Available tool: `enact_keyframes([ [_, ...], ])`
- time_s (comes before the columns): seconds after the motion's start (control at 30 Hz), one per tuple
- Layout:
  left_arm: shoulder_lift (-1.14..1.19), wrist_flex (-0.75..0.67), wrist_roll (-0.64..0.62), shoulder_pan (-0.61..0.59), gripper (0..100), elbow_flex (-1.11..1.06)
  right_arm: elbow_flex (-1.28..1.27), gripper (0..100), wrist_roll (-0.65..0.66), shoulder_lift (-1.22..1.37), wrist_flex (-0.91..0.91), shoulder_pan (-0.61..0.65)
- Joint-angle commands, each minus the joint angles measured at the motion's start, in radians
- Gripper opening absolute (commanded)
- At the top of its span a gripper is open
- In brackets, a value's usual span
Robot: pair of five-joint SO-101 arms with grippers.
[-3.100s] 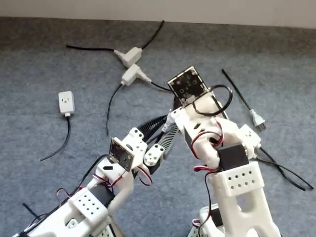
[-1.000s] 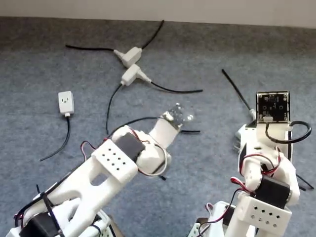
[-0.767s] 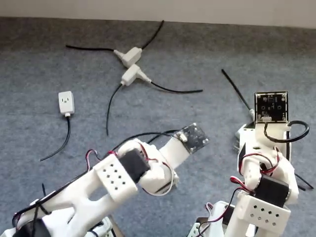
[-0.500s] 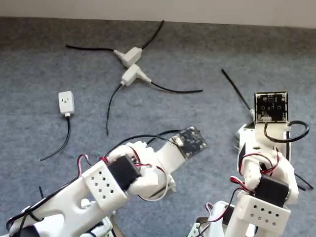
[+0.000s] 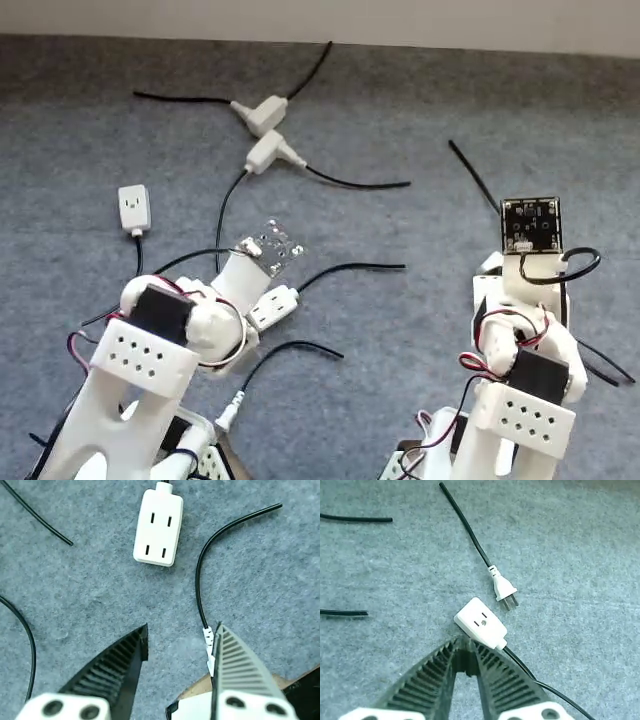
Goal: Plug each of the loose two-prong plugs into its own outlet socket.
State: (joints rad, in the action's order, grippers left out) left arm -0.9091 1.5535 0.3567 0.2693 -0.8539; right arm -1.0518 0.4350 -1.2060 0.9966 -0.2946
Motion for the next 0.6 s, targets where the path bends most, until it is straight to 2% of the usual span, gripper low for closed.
enact_keyframes([
  [0.0, -0.024, 0.043, 0.014, -0.012, 22, 0.008, -0.018, 0.6, 0.002, -0.015, -0.038, -0.007],
  [0.4, -0.025, 0.091, -0.055, -0.013, 22, 0.033, -0.056, 0.6, 0.002, -0.015, -0.038, -0.007],
  [0.57, -0.015, 0.201, -0.052, -0.019, 22, 0.199, -0.056, 0.6, 0.005, -0.015, -0.038, -0.013],
])
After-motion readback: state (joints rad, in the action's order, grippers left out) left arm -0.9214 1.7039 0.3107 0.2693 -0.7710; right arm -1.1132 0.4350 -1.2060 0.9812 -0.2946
